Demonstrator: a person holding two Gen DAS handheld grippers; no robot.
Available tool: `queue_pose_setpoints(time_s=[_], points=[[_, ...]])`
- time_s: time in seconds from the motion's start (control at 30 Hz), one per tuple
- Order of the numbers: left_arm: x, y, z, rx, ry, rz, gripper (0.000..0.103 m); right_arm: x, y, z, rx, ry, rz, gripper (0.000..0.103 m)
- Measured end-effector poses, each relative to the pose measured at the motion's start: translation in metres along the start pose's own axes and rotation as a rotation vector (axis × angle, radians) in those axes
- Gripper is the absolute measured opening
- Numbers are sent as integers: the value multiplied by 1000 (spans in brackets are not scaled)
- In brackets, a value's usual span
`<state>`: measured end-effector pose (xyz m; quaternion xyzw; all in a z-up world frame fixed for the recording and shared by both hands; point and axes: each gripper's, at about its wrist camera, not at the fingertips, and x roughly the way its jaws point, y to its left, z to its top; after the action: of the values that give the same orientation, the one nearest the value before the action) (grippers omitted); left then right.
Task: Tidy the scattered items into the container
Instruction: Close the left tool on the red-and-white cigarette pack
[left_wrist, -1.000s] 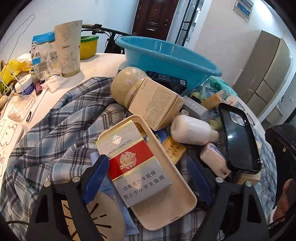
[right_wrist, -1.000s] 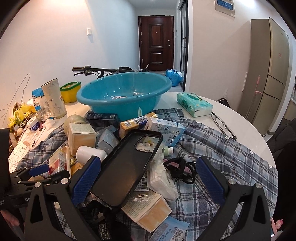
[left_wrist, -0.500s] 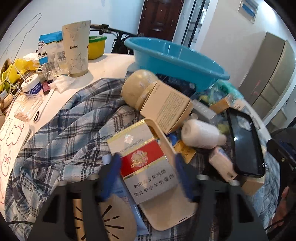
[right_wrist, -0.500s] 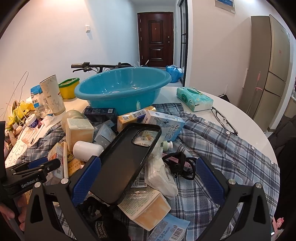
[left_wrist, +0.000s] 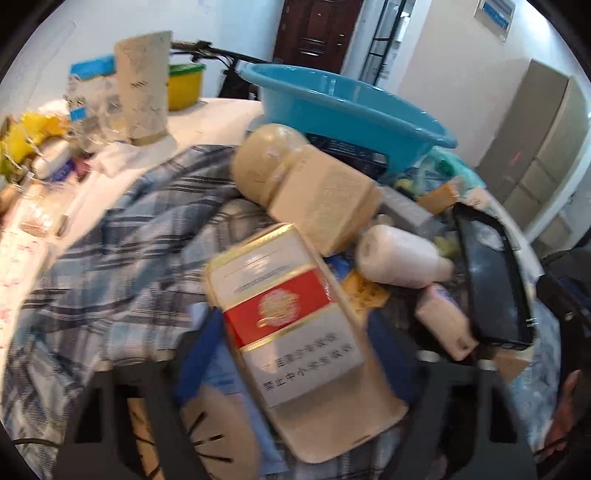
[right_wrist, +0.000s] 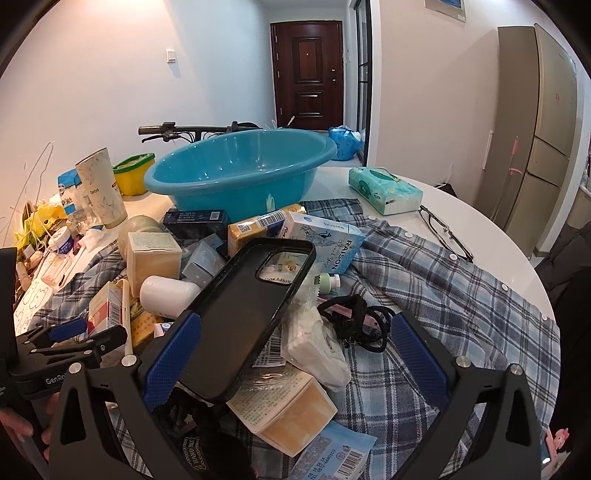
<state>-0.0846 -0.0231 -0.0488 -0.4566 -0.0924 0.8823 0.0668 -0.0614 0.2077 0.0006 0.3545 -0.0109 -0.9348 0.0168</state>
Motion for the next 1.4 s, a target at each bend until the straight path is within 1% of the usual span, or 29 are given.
queue_pose_setpoints(time_s=[0.13, 0.23, 0.3, 0.37, 0.43, 0.47, 0.53, 0.67, 0.73, 0.9, 0.93, 1.07, 1.1, 1.2, 1.3, 1.4], points=[[-3, 0, 2, -1, -24, -7, 67, 0, -1, 0, -1, -2, 0, 102], [-7, 4, 4, -18, -33, -30, 64, -1, -2, -1, 2, -4, -4, 102], [-7, 3, 4, -15, -28, -34, 64, -1, -4, -1, 7, -3, -6, 102], [-1, 4, 4, -19, 4, -39, 64, 0, -6, -1, 13, -1, -6, 102], [3, 7, 3, -38, 11, -57, 72, 0, -7, -1, 15, 1, -5, 102], [4, 7, 3, -38, 12, -59, 72, 0, -6, -2, 14, 3, -4, 102], [7, 4, 3, -29, 11, -47, 72, 0, -6, -2, 11, 3, -5, 102], [7, 2, 2, -26, -2, -31, 67, -1, -6, -2, 14, 0, -7, 102], [2, 3, 3, -34, -17, -37, 64, -2, -7, -3, 17, -2, -11, 102], [-19, 1, 8, -14, -83, -35, 62, -3, -13, -2, 29, -3, -15, 102], [-22, 0, 8, -8, -93, -33, 58, -2, -13, -2, 29, -1, -13, 102], [-31, -8, 8, 58, -135, 13, 58, -2, -9, -3, 21, 4, -4, 102], [-30, -8, 9, 57, -132, 13, 58, -2, -8, -3, 18, 3, -3, 102], [-20, -4, 9, 32, -84, -14, 58, -3, -7, -3, 14, 1, -2, 102], [-8, -3, 4, 41, -54, 30, 59, -3, -7, -3, 15, 0, -6, 102], [-6, -2, 3, 39, -79, 40, 58, -3, -8, -3, 22, 0, -10, 102]])
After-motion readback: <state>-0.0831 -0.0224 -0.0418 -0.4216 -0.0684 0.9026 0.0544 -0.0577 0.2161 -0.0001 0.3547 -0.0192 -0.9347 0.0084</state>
